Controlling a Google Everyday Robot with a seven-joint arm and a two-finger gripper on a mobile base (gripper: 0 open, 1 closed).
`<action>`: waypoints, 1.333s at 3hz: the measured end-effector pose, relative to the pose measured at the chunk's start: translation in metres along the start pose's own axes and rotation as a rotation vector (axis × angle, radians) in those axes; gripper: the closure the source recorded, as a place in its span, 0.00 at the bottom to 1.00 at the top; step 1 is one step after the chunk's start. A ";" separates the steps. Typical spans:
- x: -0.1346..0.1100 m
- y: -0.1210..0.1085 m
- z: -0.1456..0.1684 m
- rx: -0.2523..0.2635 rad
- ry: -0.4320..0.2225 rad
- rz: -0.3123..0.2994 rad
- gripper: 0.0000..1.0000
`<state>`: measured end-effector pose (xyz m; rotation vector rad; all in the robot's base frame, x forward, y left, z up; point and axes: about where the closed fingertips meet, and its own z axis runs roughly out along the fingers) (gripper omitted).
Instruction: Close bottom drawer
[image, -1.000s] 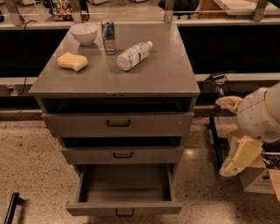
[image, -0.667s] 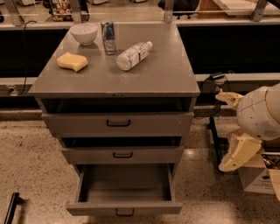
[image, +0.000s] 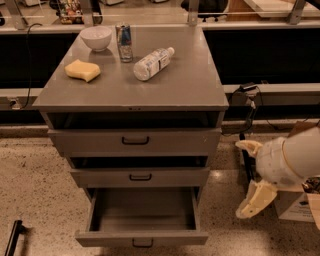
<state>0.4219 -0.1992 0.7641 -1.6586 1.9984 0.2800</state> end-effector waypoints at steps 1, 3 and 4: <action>0.010 0.014 0.043 0.029 -0.127 -0.029 0.00; 0.003 0.011 0.067 -0.013 -0.184 -0.086 0.00; -0.001 0.026 0.116 -0.069 -0.276 -0.067 0.00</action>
Offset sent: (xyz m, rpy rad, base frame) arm -0.0027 0.0131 -0.0373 0.0961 -0.0544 0.0216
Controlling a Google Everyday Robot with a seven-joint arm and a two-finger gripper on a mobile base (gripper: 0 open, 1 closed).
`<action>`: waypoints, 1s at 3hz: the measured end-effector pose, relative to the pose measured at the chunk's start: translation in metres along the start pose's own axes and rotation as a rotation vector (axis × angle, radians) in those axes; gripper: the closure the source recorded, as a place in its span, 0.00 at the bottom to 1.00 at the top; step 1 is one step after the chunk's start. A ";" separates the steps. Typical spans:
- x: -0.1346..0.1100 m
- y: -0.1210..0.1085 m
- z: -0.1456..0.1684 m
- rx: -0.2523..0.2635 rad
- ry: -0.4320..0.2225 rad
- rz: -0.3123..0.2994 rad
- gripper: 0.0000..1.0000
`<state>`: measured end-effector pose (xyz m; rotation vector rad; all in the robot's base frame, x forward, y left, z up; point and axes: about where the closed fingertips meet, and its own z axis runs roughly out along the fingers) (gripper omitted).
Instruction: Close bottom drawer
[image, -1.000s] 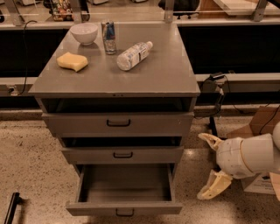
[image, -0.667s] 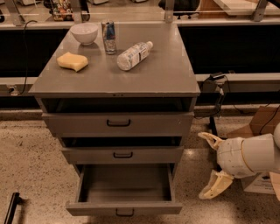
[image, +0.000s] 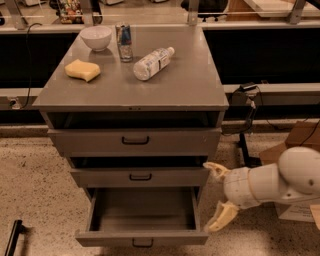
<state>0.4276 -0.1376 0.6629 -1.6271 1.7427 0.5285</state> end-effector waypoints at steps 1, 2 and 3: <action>0.005 0.014 0.069 0.019 -0.104 0.013 0.00; 0.009 0.001 0.082 0.068 -0.105 0.019 0.00; 0.009 0.001 0.081 0.068 -0.104 0.018 0.00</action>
Offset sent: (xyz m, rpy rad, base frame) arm 0.0001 0.0386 -0.0438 0.0894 -0.0119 -0.0022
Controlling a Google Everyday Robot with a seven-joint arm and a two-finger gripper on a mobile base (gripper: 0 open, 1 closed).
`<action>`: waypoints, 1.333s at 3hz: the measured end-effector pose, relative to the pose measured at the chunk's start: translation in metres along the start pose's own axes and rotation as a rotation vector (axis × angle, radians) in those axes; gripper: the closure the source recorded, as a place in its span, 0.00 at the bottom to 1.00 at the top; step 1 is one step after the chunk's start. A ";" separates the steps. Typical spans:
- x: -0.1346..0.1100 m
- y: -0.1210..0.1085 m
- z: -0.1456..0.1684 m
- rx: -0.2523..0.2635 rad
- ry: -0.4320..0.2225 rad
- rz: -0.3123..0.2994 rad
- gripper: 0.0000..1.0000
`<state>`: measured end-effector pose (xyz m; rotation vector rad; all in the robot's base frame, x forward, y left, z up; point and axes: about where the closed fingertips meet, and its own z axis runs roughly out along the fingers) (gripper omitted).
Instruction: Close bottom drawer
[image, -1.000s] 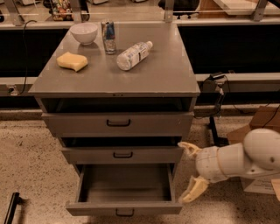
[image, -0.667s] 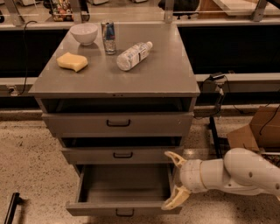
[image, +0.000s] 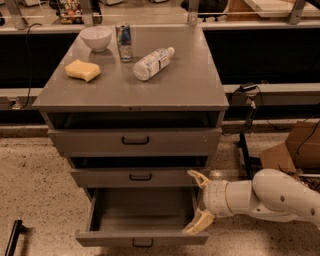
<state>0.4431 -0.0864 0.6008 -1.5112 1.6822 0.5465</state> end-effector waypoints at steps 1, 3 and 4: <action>0.034 -0.005 0.023 -0.008 0.027 0.052 0.00; 0.125 0.002 0.083 0.095 0.037 0.037 0.42; 0.128 0.008 0.089 0.083 0.032 0.047 0.64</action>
Offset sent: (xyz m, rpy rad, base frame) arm 0.0381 -0.0152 -0.1789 -0.0602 -0.0158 -0.1211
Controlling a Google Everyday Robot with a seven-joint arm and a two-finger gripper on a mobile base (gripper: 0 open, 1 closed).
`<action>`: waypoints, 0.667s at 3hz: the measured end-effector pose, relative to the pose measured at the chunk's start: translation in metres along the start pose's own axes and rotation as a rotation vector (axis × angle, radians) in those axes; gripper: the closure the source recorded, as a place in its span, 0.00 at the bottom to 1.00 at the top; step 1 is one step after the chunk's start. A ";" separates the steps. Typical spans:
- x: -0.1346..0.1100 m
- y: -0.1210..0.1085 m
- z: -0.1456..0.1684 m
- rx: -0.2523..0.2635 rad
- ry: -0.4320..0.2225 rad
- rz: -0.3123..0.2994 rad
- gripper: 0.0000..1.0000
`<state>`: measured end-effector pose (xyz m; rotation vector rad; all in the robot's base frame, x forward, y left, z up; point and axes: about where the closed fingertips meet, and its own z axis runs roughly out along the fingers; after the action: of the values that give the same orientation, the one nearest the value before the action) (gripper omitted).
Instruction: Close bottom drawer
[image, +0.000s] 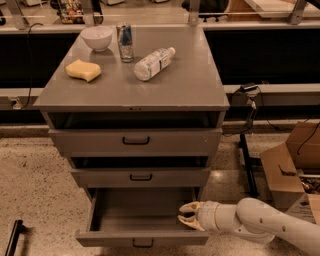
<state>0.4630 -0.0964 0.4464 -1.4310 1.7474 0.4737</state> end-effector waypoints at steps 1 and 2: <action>-0.001 0.001 0.001 -0.002 -0.001 -0.001 0.87; 0.021 0.009 0.018 -0.026 -0.039 0.083 1.00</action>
Offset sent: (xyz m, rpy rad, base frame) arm -0.0067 0.0001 -0.0950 0.2239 0.2232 -0.0875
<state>0.4603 -0.0941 0.4180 -1.3623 1.7805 0.5671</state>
